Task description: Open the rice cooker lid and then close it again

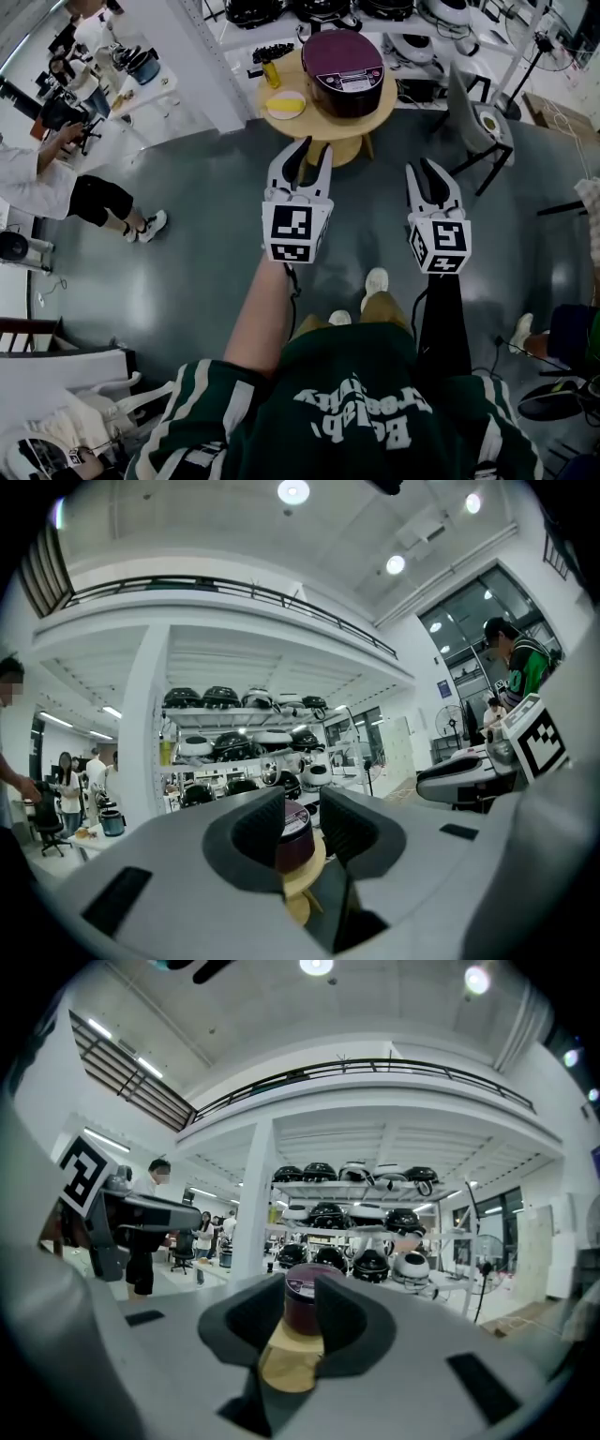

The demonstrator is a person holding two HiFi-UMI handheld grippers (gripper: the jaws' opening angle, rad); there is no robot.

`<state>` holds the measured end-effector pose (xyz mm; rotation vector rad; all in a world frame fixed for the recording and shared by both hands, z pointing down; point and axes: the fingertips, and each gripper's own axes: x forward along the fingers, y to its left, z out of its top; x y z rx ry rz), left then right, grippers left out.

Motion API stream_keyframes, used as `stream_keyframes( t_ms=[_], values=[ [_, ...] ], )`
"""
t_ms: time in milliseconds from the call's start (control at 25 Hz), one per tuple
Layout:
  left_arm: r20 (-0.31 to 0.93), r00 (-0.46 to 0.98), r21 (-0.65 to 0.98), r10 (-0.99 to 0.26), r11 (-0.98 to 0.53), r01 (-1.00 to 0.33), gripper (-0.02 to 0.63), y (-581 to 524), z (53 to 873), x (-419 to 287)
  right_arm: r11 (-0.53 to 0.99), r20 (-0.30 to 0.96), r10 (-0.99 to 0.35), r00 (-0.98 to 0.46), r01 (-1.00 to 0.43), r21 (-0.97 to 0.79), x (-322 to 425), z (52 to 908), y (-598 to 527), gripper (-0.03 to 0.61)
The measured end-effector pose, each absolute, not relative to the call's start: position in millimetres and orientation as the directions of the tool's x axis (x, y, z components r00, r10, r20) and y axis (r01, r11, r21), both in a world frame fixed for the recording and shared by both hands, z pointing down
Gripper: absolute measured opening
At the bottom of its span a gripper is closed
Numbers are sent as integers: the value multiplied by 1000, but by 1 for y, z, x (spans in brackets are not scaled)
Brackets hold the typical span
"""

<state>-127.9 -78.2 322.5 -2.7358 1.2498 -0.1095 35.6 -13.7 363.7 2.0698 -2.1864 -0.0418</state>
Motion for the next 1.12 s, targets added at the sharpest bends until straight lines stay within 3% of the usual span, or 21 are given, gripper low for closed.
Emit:
stream_keyframes(
  t_ms=[800,1120],
  values=[
    [-24,620,-111,-784,-614,-781,109,-291,327,-4,223,18,-975,-223,-964,148,131,346,-279,101],
    [-8,615,-25,-788,-615,-788,109,-359,335,37,264,46,-965,-260,-955,134,171,357,-352,101]
  ],
)
